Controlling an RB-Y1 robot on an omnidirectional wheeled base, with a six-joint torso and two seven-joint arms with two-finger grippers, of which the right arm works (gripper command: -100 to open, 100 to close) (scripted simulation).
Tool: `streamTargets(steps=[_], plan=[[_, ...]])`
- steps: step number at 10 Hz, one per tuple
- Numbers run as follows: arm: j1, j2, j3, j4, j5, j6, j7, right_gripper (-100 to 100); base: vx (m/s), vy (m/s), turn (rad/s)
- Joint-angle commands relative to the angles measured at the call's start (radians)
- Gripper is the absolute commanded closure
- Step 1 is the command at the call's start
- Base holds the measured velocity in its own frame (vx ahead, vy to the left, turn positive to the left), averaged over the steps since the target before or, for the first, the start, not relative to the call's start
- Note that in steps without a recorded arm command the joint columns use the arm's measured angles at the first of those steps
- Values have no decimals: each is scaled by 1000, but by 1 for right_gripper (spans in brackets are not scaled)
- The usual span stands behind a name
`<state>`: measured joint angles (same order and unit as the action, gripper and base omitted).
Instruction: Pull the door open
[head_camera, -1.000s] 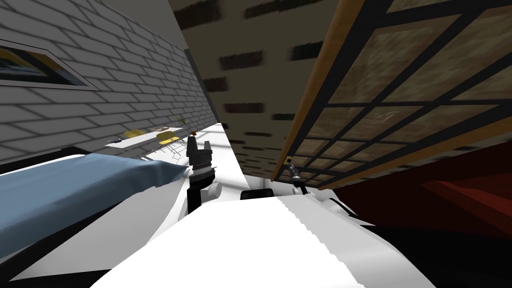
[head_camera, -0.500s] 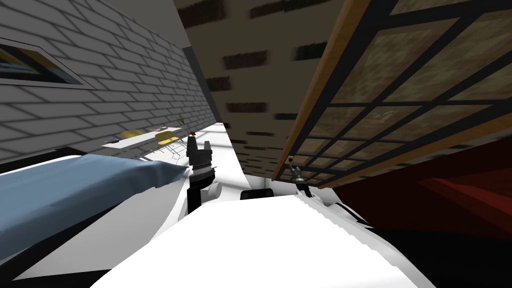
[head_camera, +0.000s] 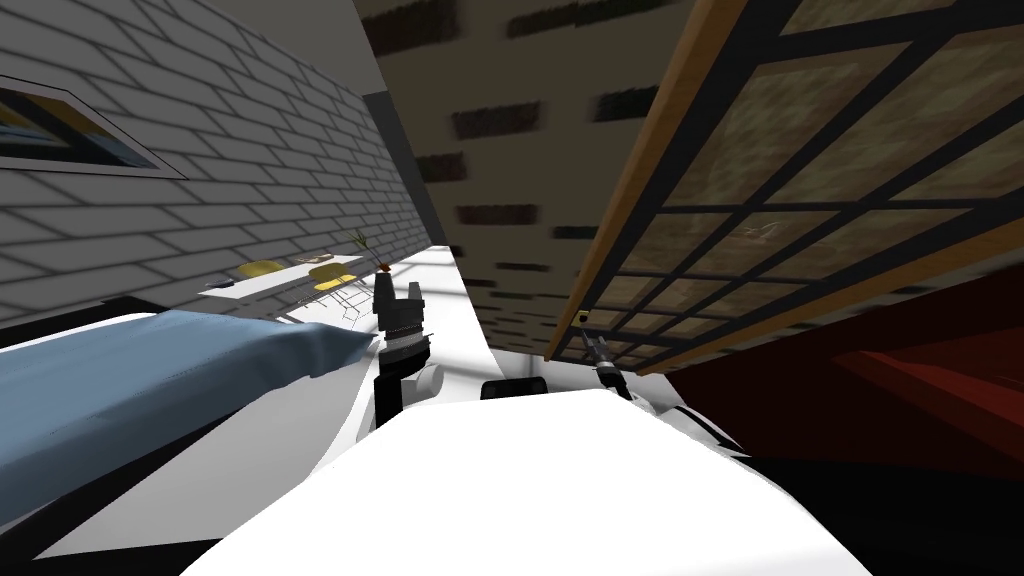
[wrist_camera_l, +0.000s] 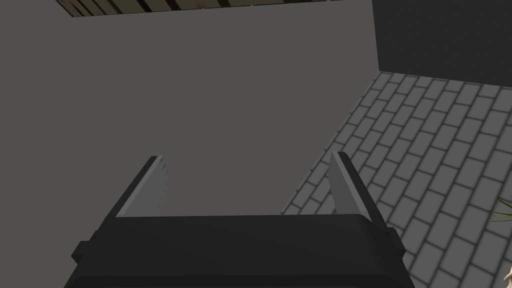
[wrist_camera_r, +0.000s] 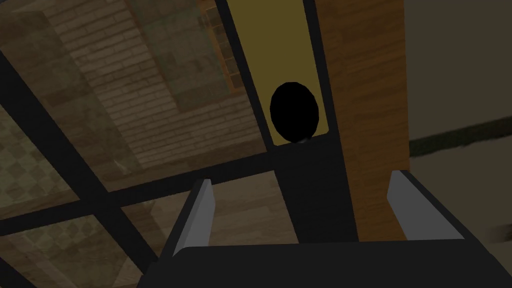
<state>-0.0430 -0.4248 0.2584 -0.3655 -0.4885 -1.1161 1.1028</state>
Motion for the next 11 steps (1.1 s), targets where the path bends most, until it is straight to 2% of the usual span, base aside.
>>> streamTargets(steps=[1,3,4,5,6,9,11], plan=[[0,-10,8,3,-1,-11,49,-100,-17,47,-34],[16,-28,20,13,-5,-32,104,-100,-14,75,-28],[16,-28,20,13,-5,-32,104,-100,-16,52,-20],[28,-42,28,20,-8,-48,141,-100,-16,55,-25],[32,-46,31,22,-9,-54,152,-100,-6,69,-28],[25,-44,32,36,-8,-62,148,-100,-3,18,-1],[19,-40,26,37,-11,-53,155,-100,134,-37,44]])
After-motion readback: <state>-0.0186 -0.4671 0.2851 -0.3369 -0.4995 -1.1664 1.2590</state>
